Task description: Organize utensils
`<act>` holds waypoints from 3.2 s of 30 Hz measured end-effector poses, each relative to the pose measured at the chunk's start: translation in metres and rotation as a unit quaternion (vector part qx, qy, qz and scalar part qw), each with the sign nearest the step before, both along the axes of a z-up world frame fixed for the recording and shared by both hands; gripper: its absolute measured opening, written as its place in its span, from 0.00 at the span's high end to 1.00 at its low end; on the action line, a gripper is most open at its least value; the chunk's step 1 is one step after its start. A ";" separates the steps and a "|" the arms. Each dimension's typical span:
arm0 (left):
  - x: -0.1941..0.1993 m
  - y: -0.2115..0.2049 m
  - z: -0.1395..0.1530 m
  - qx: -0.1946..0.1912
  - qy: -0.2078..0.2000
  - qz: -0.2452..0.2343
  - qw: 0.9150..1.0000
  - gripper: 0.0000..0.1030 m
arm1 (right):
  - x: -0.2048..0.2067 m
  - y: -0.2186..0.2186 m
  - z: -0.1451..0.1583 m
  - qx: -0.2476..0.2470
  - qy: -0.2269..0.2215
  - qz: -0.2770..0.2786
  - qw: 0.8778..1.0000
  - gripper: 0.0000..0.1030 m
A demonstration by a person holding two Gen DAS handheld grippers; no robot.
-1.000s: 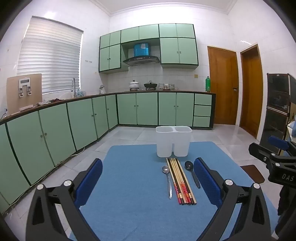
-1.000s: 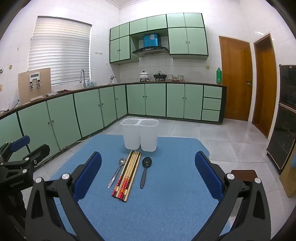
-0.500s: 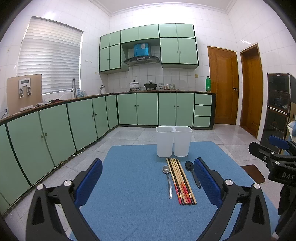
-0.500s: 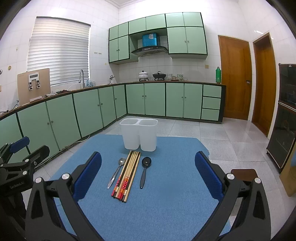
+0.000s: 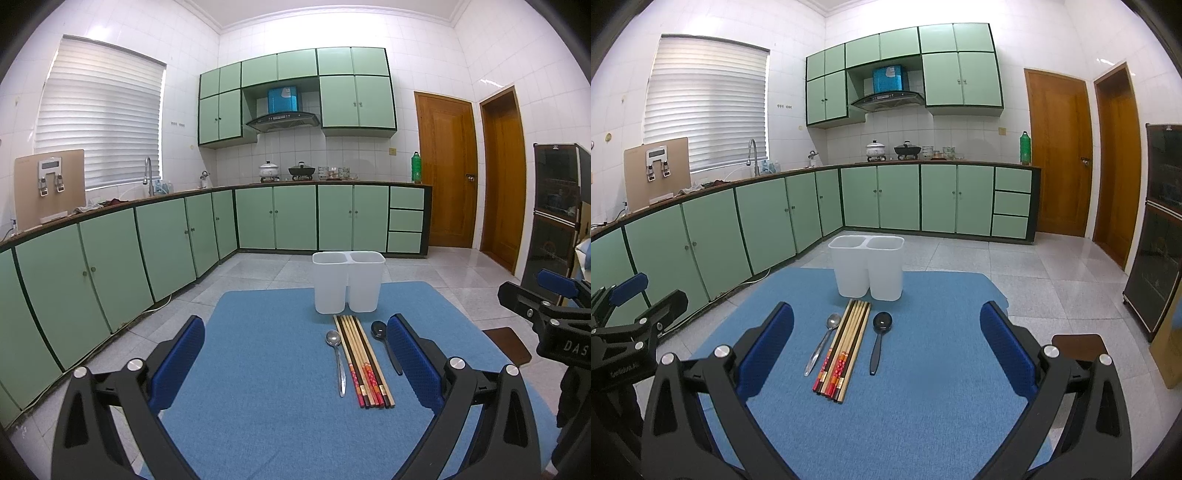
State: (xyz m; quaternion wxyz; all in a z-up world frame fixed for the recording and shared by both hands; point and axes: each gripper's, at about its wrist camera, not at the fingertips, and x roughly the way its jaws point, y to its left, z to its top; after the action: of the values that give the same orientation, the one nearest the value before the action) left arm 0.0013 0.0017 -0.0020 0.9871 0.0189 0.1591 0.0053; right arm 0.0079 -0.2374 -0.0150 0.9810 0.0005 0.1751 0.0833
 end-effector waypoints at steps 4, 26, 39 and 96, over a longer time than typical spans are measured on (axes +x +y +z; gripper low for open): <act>0.001 0.001 0.001 0.000 0.000 0.000 1.000 0.06 | 0.002 -0.006 -0.003 0.001 0.001 -0.002 1.000 0.05; -0.001 0.001 0.004 0.002 0.001 0.000 1.000 0.06 | 0.005 -0.009 -0.007 0.002 0.004 -0.003 1.000 0.05; -0.002 0.002 0.004 0.003 0.001 0.000 1.000 0.06 | 0.006 -0.009 -0.009 0.004 0.005 -0.003 1.000 0.05; 0.215 0.042 -0.120 0.014 0.223 0.031 0.974 0.06 | 0.261 0.049 -0.153 -0.015 0.273 -0.014 0.962 0.52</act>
State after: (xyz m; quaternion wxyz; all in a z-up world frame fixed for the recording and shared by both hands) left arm 0.2163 0.0440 -0.1222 0.9258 0.0286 0.3753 0.0341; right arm 0.2686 -0.1881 -0.1683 0.8971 0.0105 0.4372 0.0635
